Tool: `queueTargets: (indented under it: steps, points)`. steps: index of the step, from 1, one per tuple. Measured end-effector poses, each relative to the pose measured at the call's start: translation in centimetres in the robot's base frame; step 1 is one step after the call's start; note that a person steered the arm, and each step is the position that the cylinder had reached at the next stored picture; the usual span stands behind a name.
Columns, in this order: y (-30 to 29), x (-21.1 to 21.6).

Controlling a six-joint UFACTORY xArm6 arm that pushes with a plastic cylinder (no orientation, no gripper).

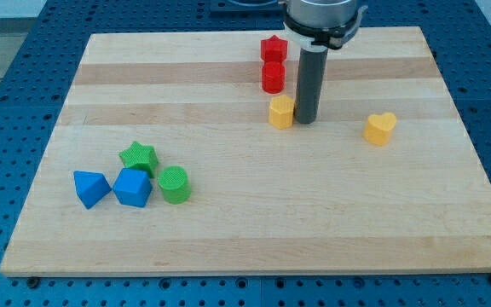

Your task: Move the yellow heart towards yellow hexagon

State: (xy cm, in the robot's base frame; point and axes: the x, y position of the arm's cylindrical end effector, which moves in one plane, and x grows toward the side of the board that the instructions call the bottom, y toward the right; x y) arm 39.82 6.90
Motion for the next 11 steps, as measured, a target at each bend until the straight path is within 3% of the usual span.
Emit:
queueTargets:
  steps: [1, 2, 3, 4, 5, 6, 8, 9, 10, 11]
  points:
    - [2.1, -0.6]
    - [9.6, -0.9]
    - [15.4, 1.5]
    - [17.4, 4.2]
    - [15.1, 5.2]
    - [15.9, 3.0]
    - [8.1, 4.9]
    - [8.5, 4.8]
    - [12.5, 3.3]
    - [10.1, 2.2]
